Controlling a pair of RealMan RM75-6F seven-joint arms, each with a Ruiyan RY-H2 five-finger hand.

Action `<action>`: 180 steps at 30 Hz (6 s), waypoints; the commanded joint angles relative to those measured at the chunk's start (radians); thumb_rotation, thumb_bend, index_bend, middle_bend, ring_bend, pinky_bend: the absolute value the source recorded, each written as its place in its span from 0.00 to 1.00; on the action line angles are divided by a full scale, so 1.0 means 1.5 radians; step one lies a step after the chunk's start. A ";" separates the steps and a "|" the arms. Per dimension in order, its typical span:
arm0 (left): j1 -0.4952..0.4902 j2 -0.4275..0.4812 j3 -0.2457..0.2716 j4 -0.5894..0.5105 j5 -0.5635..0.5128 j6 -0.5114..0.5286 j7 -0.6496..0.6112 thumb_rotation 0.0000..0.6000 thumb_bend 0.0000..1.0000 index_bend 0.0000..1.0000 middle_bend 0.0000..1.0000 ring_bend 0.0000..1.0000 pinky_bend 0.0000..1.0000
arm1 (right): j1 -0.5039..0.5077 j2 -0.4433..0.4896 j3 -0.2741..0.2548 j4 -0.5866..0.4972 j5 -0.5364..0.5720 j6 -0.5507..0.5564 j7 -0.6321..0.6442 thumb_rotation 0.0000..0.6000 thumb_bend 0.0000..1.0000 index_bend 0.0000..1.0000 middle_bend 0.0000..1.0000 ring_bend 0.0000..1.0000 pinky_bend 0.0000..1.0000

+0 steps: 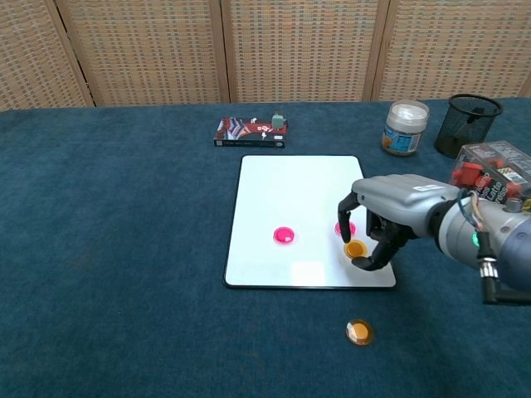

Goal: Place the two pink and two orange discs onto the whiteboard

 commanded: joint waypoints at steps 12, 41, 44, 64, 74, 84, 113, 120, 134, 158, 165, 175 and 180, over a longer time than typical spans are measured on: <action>0.002 0.003 0.002 0.000 0.005 0.004 -0.005 1.00 0.00 0.00 0.00 0.00 0.00 | 0.014 0.029 -0.030 -0.038 -0.026 0.029 -0.010 1.00 0.36 0.45 0.98 1.00 1.00; 0.003 0.003 0.003 -0.001 0.009 0.007 -0.004 1.00 0.00 0.00 0.00 0.00 0.00 | 0.027 0.090 -0.125 -0.099 -0.138 -0.071 0.077 1.00 0.36 0.37 0.99 1.00 1.00; 0.003 0.003 0.003 -0.001 0.010 0.007 -0.006 1.00 0.00 0.00 0.00 0.00 0.00 | 0.030 0.083 -0.133 -0.097 -0.144 -0.074 0.073 1.00 0.36 0.37 0.99 1.00 1.00; 0.002 0.006 0.003 0.002 0.011 0.005 -0.015 1.00 0.00 0.00 0.00 0.00 0.00 | 0.021 0.070 -0.166 -0.056 -0.223 -0.072 0.109 1.00 0.35 0.37 0.99 1.00 1.00; 0.001 0.004 0.005 0.001 0.011 0.003 -0.009 1.00 0.00 0.00 0.00 0.00 0.00 | 0.001 0.089 -0.184 -0.022 -0.278 -0.074 0.162 1.00 0.35 0.37 0.99 1.00 1.00; 0.000 0.001 0.004 -0.001 0.006 -0.001 -0.001 1.00 0.00 0.00 0.00 0.00 0.00 | -0.011 0.093 -0.194 -0.003 -0.329 -0.076 0.192 1.00 0.35 0.37 0.99 1.00 1.00; -0.001 0.002 0.004 0.000 0.006 -0.001 -0.005 1.00 0.00 0.00 0.00 0.00 0.00 | -0.028 0.081 -0.182 0.031 -0.336 -0.099 0.196 1.00 0.37 0.50 0.99 1.00 1.00; -0.002 0.002 0.004 -0.001 0.005 -0.004 -0.002 1.00 0.00 0.00 0.00 0.00 0.00 | -0.029 0.083 -0.170 0.025 -0.325 -0.106 0.210 1.00 0.37 0.50 0.99 1.00 1.00; 0.001 0.006 0.004 0.000 0.008 0.003 -0.014 1.00 0.00 0.00 0.00 0.00 0.00 | -0.015 0.093 -0.116 -0.011 -0.259 -0.113 0.207 1.00 0.36 0.50 0.99 1.00 1.00; -0.002 0.013 0.004 0.004 0.009 -0.005 -0.032 1.00 0.00 0.00 0.00 0.00 0.00 | 0.104 -0.044 -0.007 0.060 0.018 -0.046 0.004 1.00 0.37 0.50 0.99 1.00 1.00; -0.002 0.013 0.004 0.003 0.010 -0.004 -0.032 1.00 0.00 0.00 0.00 0.00 0.00 | 0.116 -0.057 -0.015 0.066 0.038 -0.035 -0.012 1.00 0.36 0.50 0.99 1.00 1.00; -0.003 0.011 0.005 0.003 0.010 -0.005 -0.031 1.00 0.00 0.00 0.00 0.00 0.00 | 0.124 -0.062 -0.032 0.075 0.038 -0.030 -0.021 1.00 0.36 0.50 0.99 1.00 1.00; -0.003 0.011 0.005 0.003 0.010 -0.006 -0.029 1.00 0.00 0.00 0.00 0.00 0.00 | 0.126 -0.071 -0.038 0.079 0.032 -0.025 -0.020 1.00 0.36 0.50 0.99 1.00 1.00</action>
